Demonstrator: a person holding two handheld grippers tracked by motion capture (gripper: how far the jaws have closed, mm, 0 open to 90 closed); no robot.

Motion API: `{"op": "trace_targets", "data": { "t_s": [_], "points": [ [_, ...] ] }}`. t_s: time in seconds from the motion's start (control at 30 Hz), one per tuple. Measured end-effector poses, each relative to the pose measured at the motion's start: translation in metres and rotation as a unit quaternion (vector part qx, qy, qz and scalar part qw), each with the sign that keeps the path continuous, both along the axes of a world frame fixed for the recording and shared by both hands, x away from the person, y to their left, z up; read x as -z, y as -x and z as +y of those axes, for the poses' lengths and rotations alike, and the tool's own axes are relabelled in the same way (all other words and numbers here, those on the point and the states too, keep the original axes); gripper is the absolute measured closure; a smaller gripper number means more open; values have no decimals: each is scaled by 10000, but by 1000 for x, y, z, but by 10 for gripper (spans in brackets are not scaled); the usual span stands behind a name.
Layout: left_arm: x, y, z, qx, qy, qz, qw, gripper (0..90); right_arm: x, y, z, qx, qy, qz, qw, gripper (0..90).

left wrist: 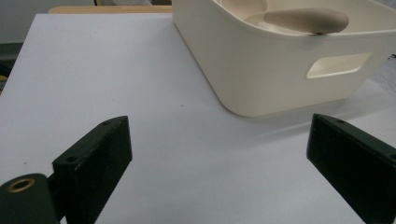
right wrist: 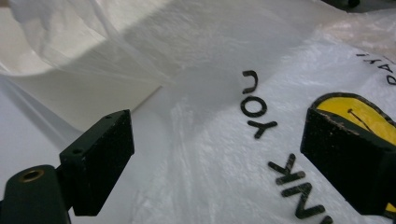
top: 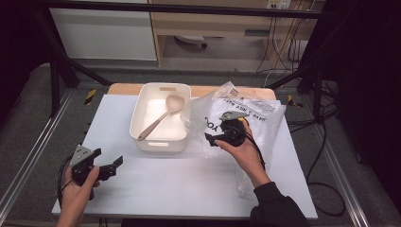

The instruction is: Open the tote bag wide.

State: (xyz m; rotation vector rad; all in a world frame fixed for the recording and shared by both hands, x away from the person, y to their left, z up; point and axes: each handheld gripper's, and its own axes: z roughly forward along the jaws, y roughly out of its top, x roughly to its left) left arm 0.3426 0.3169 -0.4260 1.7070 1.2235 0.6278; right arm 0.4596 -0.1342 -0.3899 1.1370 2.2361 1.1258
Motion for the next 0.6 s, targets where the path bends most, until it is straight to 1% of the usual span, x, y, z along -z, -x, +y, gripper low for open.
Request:
{"op": "trace_targets", "data": {
  "t_s": [0.1, 0.33, 0.43, 0.6],
  "points": [
    [-1, 1, 1, 1, 13, -24, 10000, 64, 5, -3, -7, 40, -53, 109, 9999, 97],
    [-2, 3, -1, 42, 36, -52, 10000, 63, 18, -7, -22, 117, -77, 262, 9996, 90],
    [-3, 3, -1, 53, 51, -63, 10000, 63, 23, -9, -24, 133, -79, 335, 9993, 88],
    [-3, 3, -2, 96, 25, -49, 9999, 63, 33, -14, -24, 60, -19, 453, 9990, 86]
  ]
}}
